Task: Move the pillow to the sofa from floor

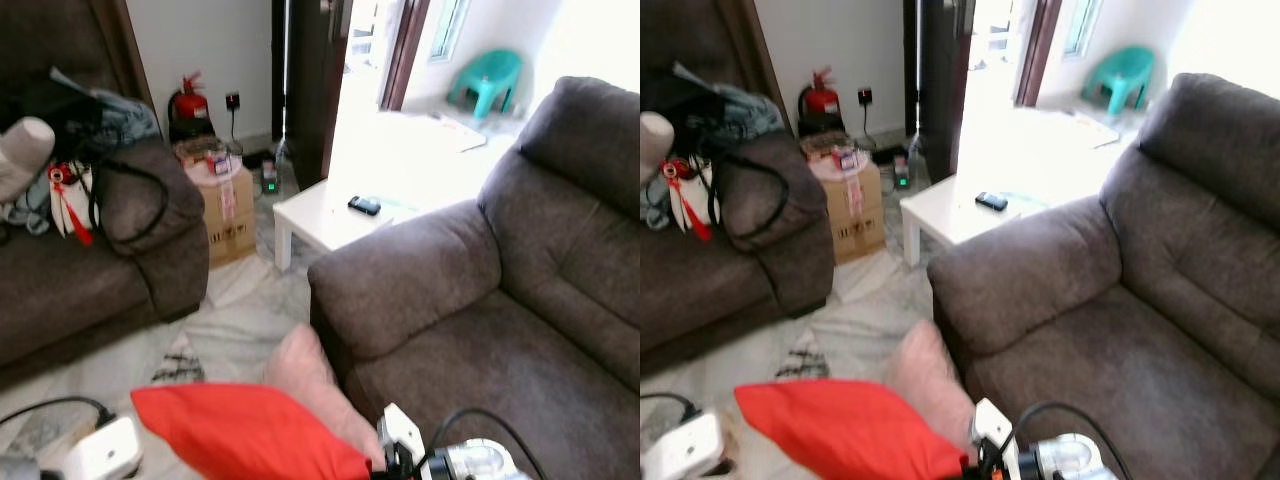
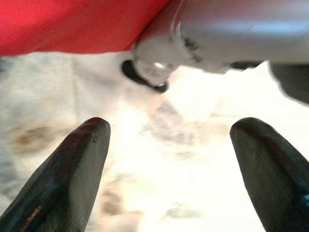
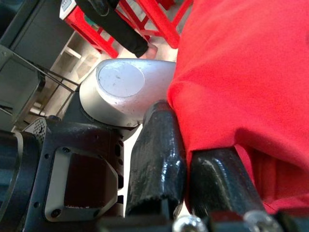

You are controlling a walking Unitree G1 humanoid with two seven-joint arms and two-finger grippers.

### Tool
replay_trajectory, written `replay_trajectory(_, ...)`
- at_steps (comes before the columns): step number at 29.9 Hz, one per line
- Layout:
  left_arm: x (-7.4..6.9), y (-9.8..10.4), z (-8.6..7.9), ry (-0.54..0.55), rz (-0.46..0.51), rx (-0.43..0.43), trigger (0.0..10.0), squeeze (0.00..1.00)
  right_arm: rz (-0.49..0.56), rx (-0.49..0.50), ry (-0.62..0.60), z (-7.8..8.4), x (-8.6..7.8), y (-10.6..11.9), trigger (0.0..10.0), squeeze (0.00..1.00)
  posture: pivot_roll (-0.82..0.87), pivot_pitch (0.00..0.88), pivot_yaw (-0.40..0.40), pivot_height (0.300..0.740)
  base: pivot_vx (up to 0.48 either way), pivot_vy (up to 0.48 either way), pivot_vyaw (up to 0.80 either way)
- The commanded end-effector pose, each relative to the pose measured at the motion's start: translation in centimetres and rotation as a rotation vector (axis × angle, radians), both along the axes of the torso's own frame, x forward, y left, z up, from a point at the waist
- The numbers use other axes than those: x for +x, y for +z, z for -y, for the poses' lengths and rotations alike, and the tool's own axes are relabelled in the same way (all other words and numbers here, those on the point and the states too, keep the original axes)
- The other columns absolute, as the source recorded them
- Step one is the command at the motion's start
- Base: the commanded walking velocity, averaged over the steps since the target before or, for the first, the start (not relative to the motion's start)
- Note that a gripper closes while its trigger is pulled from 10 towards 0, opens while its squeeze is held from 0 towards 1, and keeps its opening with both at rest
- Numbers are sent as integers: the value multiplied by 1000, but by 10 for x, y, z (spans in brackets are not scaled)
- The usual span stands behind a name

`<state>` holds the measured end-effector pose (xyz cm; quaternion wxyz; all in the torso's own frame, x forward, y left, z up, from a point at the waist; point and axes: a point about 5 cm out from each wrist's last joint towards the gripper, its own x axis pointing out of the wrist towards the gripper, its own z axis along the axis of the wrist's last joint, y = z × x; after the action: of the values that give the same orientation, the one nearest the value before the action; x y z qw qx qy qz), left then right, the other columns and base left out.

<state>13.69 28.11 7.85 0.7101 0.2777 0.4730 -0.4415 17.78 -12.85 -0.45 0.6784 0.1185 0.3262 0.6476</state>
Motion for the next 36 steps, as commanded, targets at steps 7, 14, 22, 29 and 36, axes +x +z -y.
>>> replay_trajectory(7,34,-4,-18,-238,384,279,10000,0,59,32,31,4,2,8,10000,0,188,0,-111,740,0,0,0)
replay_trajectory(14,50,-1,-19,-159,564,207,10000,0,64,32,24,5,1,9,10000,0,179,0,-110,740,0,0,0)
replay_trajectory(22,36,-23,-17,-146,423,31,10000,0,65,50,52,4,-2,14,10000,0,181,0,-117,740,0,0,0)
replay_trajectory(29,32,-33,-21,-257,334,72,10000,0,81,50,100,6,-5,23,10000,0,166,0,-119,740,0,0,0)
replay_trajectory(36,60,-19,-26,-157,518,70,10000,0,108,-9,40,20,-7,17,10000,0,161,0,-116,740,0,0,0)
